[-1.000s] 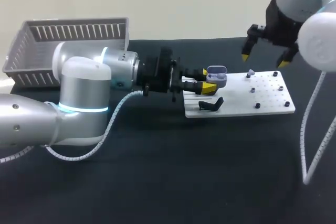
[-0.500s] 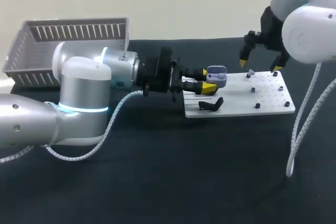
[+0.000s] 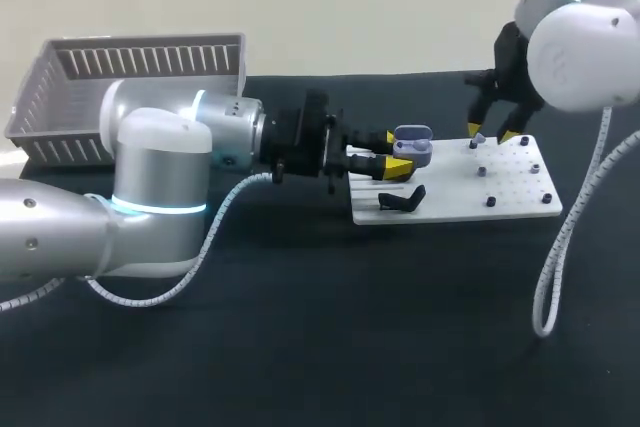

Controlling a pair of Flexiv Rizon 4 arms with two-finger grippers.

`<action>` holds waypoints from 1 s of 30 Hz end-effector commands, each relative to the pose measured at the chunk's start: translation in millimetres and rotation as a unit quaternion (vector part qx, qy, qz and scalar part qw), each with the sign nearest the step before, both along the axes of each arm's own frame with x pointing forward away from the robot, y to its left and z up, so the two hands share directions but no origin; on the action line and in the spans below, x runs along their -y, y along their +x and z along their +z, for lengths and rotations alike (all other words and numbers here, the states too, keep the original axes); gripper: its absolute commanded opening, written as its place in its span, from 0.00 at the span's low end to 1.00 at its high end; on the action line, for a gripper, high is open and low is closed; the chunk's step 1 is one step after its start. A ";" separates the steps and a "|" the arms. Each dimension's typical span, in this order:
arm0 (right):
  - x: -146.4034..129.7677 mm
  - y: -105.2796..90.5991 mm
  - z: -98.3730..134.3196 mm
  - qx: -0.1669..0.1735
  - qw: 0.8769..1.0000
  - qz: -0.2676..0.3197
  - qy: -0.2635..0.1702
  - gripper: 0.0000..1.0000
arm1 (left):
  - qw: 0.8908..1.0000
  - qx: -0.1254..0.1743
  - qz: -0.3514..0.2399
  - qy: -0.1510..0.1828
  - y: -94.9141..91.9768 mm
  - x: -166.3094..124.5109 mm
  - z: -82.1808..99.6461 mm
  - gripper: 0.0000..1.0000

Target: Pick up each earbud case from the left stands, insert the matching earbuds, close the lid, and place the case in the box.

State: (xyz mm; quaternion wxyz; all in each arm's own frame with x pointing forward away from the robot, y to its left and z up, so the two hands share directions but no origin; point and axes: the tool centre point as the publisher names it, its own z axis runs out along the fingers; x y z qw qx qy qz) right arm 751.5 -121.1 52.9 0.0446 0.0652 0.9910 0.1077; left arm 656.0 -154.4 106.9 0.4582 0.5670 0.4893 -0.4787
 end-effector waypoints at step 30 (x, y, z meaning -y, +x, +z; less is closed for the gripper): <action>1.1 17.3 -21.6 -0.033 0.999 -0.004 0.007 0.36 | 1.000 0.002 0.003 -0.001 -1.5 -0.1 -0.7 0.00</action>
